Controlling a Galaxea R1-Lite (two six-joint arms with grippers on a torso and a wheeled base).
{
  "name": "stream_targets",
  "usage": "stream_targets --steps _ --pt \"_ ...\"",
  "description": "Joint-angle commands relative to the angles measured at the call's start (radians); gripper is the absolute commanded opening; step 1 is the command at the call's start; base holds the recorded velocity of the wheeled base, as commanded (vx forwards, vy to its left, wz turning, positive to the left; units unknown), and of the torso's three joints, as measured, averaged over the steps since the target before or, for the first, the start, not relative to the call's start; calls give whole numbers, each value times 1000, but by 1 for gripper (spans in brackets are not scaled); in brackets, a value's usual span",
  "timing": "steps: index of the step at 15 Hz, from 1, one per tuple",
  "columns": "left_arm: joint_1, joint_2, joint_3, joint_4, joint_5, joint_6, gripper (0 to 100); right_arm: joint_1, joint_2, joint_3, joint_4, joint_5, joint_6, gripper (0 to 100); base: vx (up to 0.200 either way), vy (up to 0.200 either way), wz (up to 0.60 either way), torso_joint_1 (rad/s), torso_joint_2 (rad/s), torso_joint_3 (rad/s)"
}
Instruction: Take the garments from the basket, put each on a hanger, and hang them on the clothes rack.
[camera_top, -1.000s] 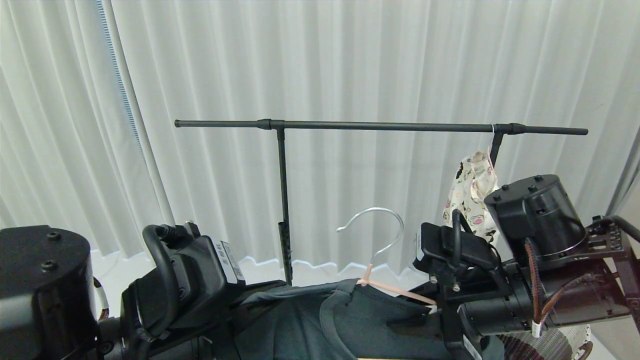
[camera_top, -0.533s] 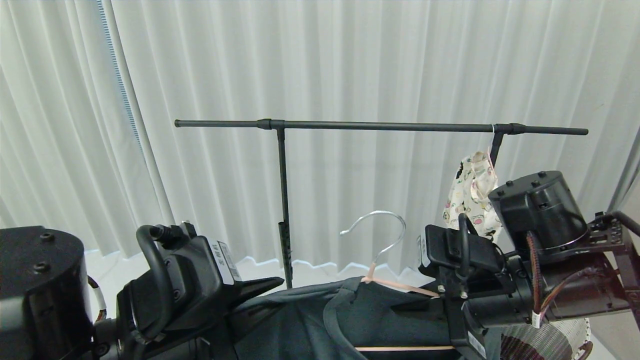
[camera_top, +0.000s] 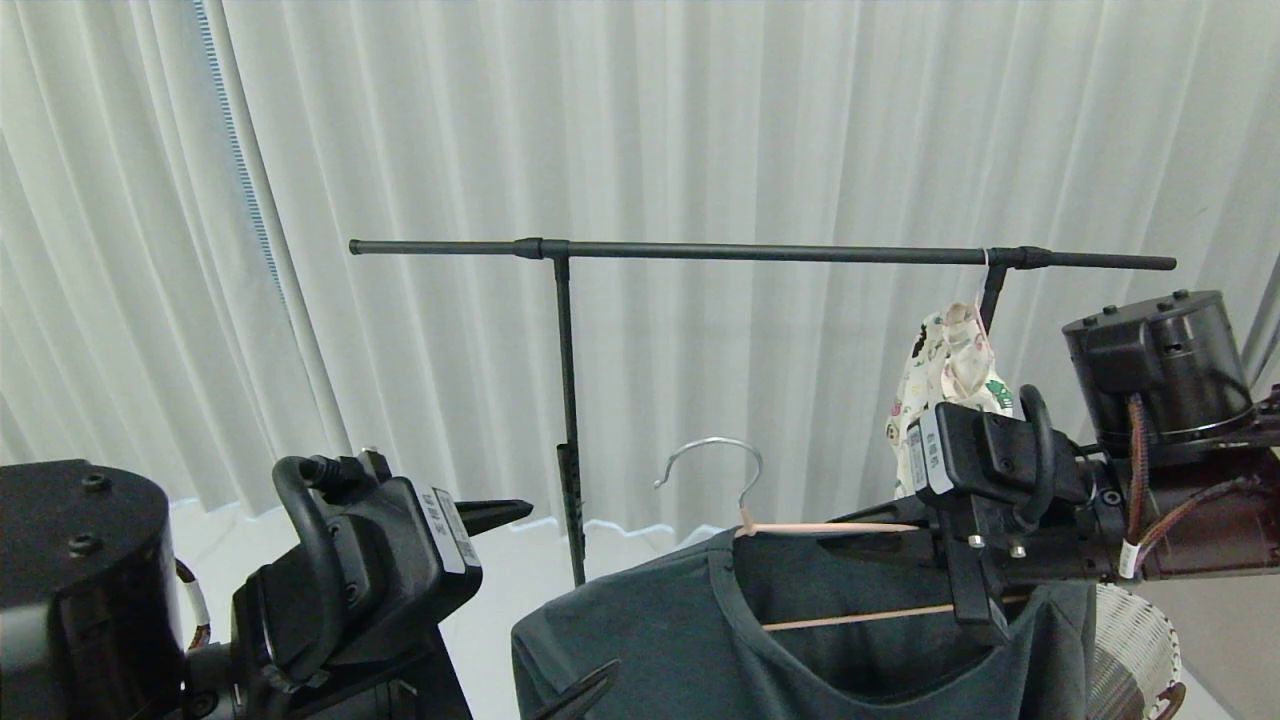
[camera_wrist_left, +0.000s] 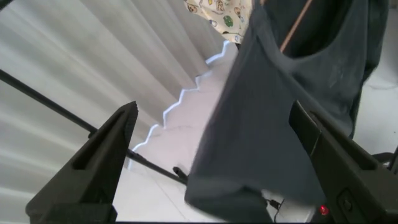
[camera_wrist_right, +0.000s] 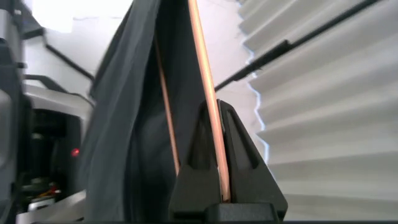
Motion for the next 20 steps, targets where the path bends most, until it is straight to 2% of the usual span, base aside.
stream_targets --steps 1,2,4,6,7,9,13,17,20 --pt "38 -10 50 -2 -1 -2 100 -37 -24 -1 0 4 0 0 0 0 0 0 0 0" --pt "49 -18 67 0 -1 -2 100 -41 -25 -2 -2 5 0 0 0 0 0 0 0 0" --pt "190 -24 159 0 -5 -2 100 -63 -47 -4 -3 47 -1 0 0 0 0 0 0 0" --pt "316 -4 198 0 -13 -5 100 -61 -64 -2 -5 54 -1 0 0 0 0 0 0 0" --pt "351 10 210 0 -25 -19 100 -60 -68 -2 -5 56 -1 0 0 0 0 0 0 0" --pt "386 29 221 0 -85 -47 100 -57 -78 -5 -5 74 -4 0 0 0 0 0 0 0" --pt "388 54 219 0 -202 -47 100 -20 -104 -7 -6 74 -1 0 0 0 0 0 0 0" --pt "451 118 216 -2 -211 -47 100 17 -133 -7 -5 73 0 0 0 0 0 0 0 0" --pt "458 117 219 -2 -214 -47 100 20 -142 -7 -5 73 2 0 0 0 0 0 0 0"
